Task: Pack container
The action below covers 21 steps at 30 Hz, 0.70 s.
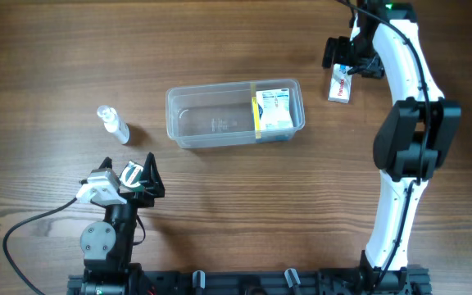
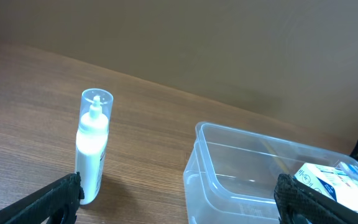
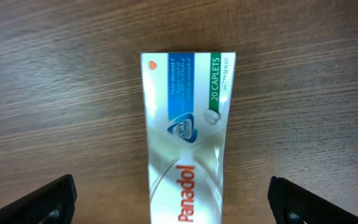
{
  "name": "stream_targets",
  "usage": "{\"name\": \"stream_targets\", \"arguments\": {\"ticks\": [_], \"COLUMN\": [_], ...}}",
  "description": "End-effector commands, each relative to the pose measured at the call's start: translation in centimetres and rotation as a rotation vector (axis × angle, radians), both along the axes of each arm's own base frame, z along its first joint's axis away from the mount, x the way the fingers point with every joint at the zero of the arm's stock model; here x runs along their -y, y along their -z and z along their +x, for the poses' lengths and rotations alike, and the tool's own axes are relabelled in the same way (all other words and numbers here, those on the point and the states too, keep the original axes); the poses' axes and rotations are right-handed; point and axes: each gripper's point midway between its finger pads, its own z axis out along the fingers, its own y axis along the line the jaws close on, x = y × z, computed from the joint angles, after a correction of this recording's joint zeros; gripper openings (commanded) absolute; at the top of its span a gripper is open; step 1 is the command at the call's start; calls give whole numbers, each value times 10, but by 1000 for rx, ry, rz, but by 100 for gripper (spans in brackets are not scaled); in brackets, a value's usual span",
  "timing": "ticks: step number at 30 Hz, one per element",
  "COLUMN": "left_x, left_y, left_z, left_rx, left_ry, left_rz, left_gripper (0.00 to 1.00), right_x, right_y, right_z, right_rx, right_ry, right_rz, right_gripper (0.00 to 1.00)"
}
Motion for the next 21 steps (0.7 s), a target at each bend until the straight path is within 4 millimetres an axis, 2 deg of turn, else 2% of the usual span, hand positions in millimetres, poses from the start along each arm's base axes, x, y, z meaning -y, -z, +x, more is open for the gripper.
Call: {"name": "stream_targets", "arguments": {"ticks": [1, 9, 21], "left_x": [0, 0, 0], "left_y": [1, 1, 1], "left_z": [0, 0, 0], "left_rx": [1, 0, 0], "left_ry": [1, 1, 1], "left_rz": [-9, -9, -9], "left_gripper": [100, 100, 100], "right_x": [12, 12, 20], "right_y": [16, 35, 49], "right_z": [2, -2, -5], "right_rx": [-21, -61, -86], "right_ry": [39, 39, 31], "right_rz": [-36, -36, -86], "right_gripper": [100, 100, 100]}}
